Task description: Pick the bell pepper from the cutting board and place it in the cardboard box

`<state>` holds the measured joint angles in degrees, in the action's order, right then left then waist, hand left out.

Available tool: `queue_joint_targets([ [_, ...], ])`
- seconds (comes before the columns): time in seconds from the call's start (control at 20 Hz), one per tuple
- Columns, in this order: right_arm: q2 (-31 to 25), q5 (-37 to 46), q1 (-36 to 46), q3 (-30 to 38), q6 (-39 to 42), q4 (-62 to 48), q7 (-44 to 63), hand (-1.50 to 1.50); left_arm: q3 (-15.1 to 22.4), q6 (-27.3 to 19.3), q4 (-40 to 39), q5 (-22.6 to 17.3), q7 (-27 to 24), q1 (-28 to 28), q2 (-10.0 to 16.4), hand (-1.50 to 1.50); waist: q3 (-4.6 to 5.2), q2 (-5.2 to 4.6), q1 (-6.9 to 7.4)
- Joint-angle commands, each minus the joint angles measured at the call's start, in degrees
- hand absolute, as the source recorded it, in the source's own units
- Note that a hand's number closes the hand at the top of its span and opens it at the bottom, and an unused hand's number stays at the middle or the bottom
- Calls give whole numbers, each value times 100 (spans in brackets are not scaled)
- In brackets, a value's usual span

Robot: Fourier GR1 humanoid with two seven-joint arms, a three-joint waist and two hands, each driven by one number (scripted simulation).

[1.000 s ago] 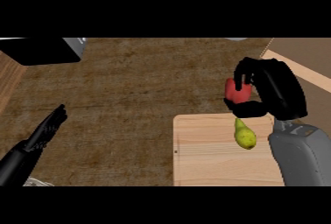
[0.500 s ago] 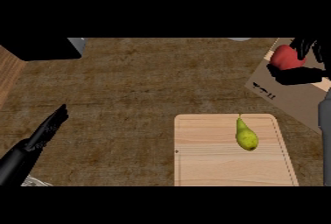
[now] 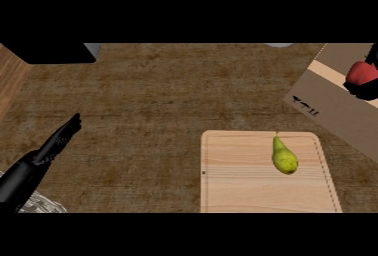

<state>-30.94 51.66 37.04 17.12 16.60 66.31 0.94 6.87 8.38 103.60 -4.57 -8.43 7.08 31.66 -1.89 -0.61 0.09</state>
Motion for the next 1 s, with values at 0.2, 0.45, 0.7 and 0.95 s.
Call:
queue_joint_targets([
  [0.2,-942,193,231,-171,726,-1757,-952,150,329,-529,-390,68,439,-1010,-526,0,175,-83,4],
  [0.45,-1174,223,495,-320,1212,-2668,-1510,-150,300,-517,-695,-33,116,-1114,-334,0,177,-87,91],
  [0.7,-1248,-72,583,-141,970,-3109,-2770,-150,441,-675,-548,-176,408,-1260,-270,0,164,-51,74],
  [0.95,-886,-1658,1067,1473,1027,-3476,-2996,-150,396,-729,-602,-307,15,-937,-41,0,145,-3,-24],
])
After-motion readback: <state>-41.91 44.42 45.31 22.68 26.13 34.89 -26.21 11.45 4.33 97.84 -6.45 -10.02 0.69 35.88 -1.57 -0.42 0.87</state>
